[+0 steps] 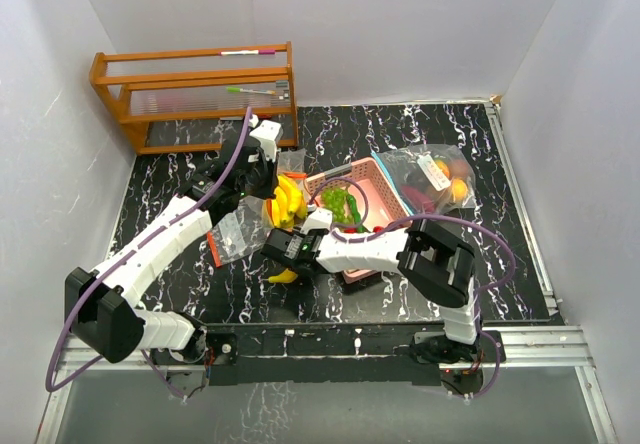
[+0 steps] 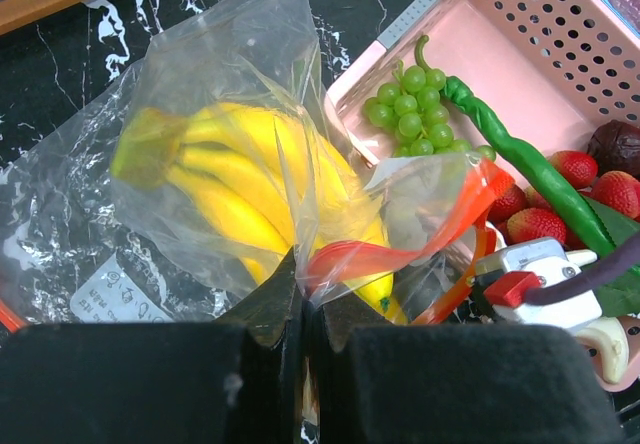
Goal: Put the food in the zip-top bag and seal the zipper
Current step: Pick up the fake fruit from the center of the board, then place the fake fruit in the zipper food storage bag.
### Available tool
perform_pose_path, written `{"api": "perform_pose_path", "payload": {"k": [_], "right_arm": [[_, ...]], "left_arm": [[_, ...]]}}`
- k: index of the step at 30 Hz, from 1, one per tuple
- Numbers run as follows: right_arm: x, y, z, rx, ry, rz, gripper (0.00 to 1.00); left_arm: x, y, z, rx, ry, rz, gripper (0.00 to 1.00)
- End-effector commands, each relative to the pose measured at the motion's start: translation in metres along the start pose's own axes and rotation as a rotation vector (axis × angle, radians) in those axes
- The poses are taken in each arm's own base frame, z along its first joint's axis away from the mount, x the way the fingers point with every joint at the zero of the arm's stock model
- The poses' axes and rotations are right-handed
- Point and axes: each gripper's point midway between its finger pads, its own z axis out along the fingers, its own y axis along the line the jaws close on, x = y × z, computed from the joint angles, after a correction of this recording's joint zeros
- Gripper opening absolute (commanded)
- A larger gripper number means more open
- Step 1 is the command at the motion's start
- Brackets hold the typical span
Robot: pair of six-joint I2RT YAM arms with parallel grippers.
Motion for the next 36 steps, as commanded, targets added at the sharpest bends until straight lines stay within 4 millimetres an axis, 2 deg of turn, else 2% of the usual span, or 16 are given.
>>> {"api": "perform_pose_path", "payload": {"k": [1, 3, 4, 7, 11, 15, 18, 20, 22, 27, 30, 33, 36], "right_arm": [[0.002, 0.007, -0.007, -0.049, 0.016, 0.007, 0.27], [0.001, 0.006, -0.016, -0.064, 0.011, -0.017, 0.13], [0.000, 0.007, -0.023, -0.078, 0.005, -0.032, 0.09], [-0.005, 0.005, -0.052, -0.114, -0.028, -0.111, 0.08], [-0.022, 0.003, -0.106, -0.195, -0.094, -0.213, 0.08], [-0.059, 0.016, -0.161, -0.385, -0.180, -0.239, 0.08], [-0.097, 0.025, -0.183, -0.512, -0.267, -0.250, 0.08], [-0.116, 0.030, -0.186, -0.589, -0.289, -0.288, 0.08], [-0.129, 0.031, -0.178, -0.644, -0.261, -0.292, 0.08], [-0.133, 0.029, -0.157, -0.681, -0.164, -0.303, 0.08], [-0.122, 0.036, -0.150, -0.660, -0.091, -0.339, 0.08], [-0.114, 0.044, -0.149, -0.677, -0.040, -0.357, 0.08], [-0.119, 0.046, -0.148, -0.638, -0.035, -0.348, 0.08]], "left_arm": [[-0.018, -0.004, -0.008, 0.021, -0.058, 0.004, 0.00], [-0.018, -0.004, -0.009, 0.020, -0.059, 0.005, 0.00], [-0.019, -0.004, -0.009, 0.018, -0.059, 0.006, 0.00], [-0.020, -0.002, -0.011, 0.010, -0.060, 0.007, 0.00], [-0.020, -0.001, -0.012, 0.004, -0.060, 0.010, 0.00], [-0.021, 0.000, -0.013, 0.002, -0.061, 0.010, 0.00], [-0.021, 0.000, -0.013, 0.001, -0.061, 0.011, 0.00], [-0.021, 0.000, -0.013, 0.002, -0.062, 0.010, 0.00], [-0.021, -0.001, -0.013, 0.003, -0.065, 0.010, 0.00], [-0.021, -0.001, -0.015, 0.005, -0.066, 0.010, 0.00], [-0.021, 0.000, -0.016, 0.000, -0.067, 0.010, 0.00], [-0.024, 0.000, -0.017, 0.001, -0.076, 0.009, 0.00], [-0.024, 0.000, -0.018, 0.000, -0.079, 0.008, 0.00]]}}
